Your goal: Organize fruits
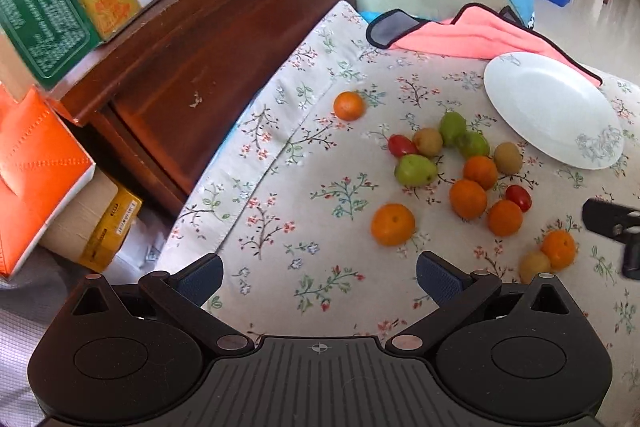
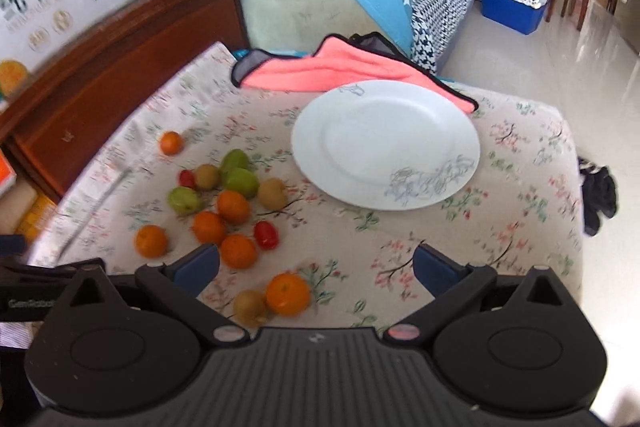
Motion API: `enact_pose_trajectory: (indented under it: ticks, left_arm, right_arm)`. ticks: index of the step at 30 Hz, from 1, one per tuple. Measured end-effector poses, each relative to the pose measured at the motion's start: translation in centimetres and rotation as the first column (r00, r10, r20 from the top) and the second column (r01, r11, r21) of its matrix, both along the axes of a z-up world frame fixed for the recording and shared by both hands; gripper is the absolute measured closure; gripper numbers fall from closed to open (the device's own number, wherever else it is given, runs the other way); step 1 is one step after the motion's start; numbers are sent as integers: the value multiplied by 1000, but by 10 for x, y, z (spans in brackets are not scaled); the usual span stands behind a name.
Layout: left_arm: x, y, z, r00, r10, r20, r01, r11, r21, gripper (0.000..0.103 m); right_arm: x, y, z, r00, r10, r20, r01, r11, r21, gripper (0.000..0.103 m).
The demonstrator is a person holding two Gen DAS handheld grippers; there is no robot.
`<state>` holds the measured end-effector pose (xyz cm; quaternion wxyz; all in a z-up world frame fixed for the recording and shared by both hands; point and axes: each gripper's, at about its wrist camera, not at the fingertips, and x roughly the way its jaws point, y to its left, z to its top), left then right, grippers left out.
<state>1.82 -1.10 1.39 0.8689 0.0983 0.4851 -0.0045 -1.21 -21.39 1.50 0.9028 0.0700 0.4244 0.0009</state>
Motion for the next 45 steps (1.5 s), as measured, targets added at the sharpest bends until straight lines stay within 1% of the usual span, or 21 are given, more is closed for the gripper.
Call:
enact_pose_trajectory:
  ticks: [3,5,7,8,11,13,15,17,19,22,26,32,45]
  left_arm:
    - [4,-5,-7,1000,-5,-20,5,1000,-26,0]
    - [3,-10,-14,998,-14,-53,12,999,-38,0]
    - [3,-11,-18,996,-16,-83,11,998,-62,0]
    - [3,-11,-18,996,-15,-83,9,997,-71,0]
    - [3,-15,-19,996,-24,-91,18,998,-68,0]
    - [3,-16,-18,995,-34,-99,28,997,-65,0]
    - [4,-17,-19,996,-39,-79,34,998,-60,0]
    - [6,-17,-20,995,-42,-86,37,998,-53,0]
    - [6,-17,-21,995,-36,-90,32,998,-46,0]
    - [7,-14,-22,997,-25,-72,21,999,-44,0]
    - [9,-8,-22,998,8,-65,-11,999,-44,0]
    - [9,-8,-24,998,2,-67,-5,999,-37,0]
    - [6,-10,-27,998,-11,-59,10,1000,-16,0]
  right_arm:
    - [10,6,-5,999,4,-38,-7,998,-65,1]
    - [12,9,-10,998,4,-68,-9,996,-84,1]
    - [11,7,-17,996,-6,-91,0,998,-64,1]
    - [12,6,-20,994,-8,-112,2,999,-54,1]
    - [14,5,-25,986,-19,-168,12,999,-40,1]
    - [14,6,-25,985,-25,-170,18,999,-46,1]
    - [14,8,-25,986,-23,-167,14,998,-54,1]
    - [15,9,-26,986,-19,-165,9,998,-58,1]
    - [15,12,-27,985,-7,-170,-3,998,-60,1]
    - [14,15,-28,985,4,-172,-16,997,-69,1]
    - [13,18,-29,985,17,-170,-31,996,-81,1]
    - [14,21,-29,985,27,-168,-44,994,-100,1]
    - [13,25,-32,983,57,-176,-74,993,-90,1]
